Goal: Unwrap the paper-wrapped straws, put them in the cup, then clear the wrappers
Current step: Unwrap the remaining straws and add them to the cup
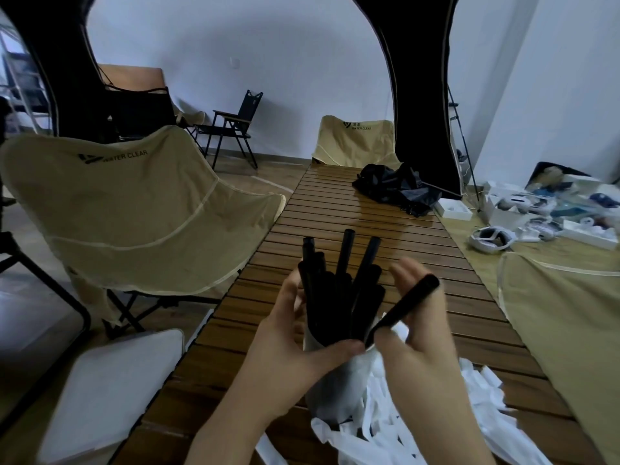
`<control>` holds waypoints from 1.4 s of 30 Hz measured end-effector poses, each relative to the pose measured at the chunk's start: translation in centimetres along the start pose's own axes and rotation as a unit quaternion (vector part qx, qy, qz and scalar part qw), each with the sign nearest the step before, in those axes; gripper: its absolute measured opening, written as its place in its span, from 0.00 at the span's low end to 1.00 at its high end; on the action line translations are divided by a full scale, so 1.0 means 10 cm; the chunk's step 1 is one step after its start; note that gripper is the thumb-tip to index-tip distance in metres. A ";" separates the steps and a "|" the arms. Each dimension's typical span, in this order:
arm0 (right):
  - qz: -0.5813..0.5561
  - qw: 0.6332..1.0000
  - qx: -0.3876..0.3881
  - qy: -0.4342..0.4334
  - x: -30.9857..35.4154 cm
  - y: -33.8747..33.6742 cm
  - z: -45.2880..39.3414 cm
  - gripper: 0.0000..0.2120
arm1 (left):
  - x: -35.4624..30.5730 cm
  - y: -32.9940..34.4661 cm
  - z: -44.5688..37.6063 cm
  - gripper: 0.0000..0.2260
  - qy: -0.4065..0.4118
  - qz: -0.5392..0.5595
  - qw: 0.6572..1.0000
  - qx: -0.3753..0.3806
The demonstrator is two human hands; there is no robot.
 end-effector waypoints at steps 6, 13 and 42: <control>-0.078 0.984 0.038 -0.154 0.44 0.07 0.09 0.39 | 0.02 0.03 -0.03 0.30 -0.016 -0.024 0.999 -0.026; 0.018 0.990 0.054 -0.130 0.21 0.17 0.04 0.31 | -0.02 0.03 -0.05 0.28 -0.033 -0.026 0.999 -0.033; -0.068 0.990 0.123 0.027 -0.38 0.21 -0.03 0.21 | -0.14 0.03 -0.01 0.20 -0.054 0.000 0.993 -0.110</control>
Point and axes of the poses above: each hand's wrist, its own z-axis away from the middle knuckle, its own y-axis out of the palm, x = y × z, the point moved 8 cm from there along -z, towards the middle knuckle, and after that the axes turned 15 degrees about -z, right-handed, at the moved point
